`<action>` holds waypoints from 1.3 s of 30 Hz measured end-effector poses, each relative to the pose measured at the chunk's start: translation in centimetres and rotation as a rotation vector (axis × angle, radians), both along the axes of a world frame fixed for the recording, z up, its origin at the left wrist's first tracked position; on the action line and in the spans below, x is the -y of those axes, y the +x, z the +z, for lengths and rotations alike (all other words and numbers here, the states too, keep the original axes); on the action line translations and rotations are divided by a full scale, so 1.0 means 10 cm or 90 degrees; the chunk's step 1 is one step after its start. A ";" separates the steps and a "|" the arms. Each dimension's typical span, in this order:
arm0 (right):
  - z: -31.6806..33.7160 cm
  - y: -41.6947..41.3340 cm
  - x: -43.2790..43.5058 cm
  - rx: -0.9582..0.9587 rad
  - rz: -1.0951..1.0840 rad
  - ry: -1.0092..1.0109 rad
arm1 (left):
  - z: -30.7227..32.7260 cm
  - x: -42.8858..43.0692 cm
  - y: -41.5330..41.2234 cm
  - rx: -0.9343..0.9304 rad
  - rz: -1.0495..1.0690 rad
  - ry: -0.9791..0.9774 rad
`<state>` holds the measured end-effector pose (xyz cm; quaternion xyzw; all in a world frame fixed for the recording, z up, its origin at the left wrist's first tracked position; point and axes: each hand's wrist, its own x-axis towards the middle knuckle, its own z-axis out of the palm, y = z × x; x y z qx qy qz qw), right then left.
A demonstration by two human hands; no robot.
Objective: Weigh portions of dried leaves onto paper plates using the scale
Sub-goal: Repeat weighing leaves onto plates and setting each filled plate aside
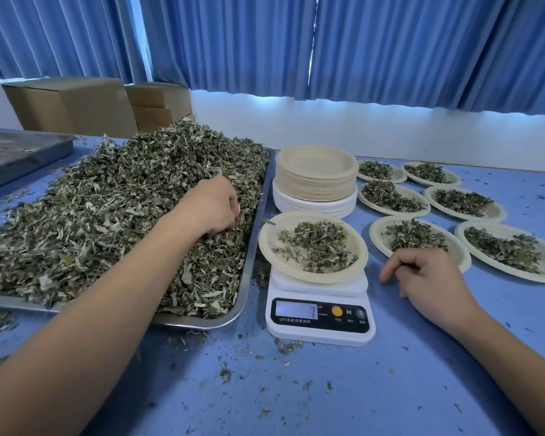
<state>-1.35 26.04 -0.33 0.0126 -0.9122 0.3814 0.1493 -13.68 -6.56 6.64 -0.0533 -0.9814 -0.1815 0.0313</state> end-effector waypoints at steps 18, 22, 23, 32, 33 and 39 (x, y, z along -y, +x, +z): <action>0.05 -0.02 0.09 -0.070 -0.070 -0.205 | 0.05 -0.22 0.12 -0.107 -0.001 0.215; 0.09 -0.05 0.27 -0.031 -0.033 -0.272 | -0.02 -0.36 0.21 -0.053 -0.065 0.106; 0.09 -0.04 0.31 -0.015 -0.019 -0.283 | -0.03 -0.38 0.22 -0.046 -0.071 0.089; 0.14 -0.06 0.40 0.032 0.014 -0.360 | -0.03 -0.52 0.31 -0.022 -0.081 -0.004; 0.14 -0.06 0.39 0.031 0.010 -0.372 | -0.03 -0.55 0.32 -0.026 -0.083 -0.009; 0.22 -0.11 0.19 0.060 -0.075 -0.416 | 0.03 -0.82 0.37 -0.065 -0.131 0.024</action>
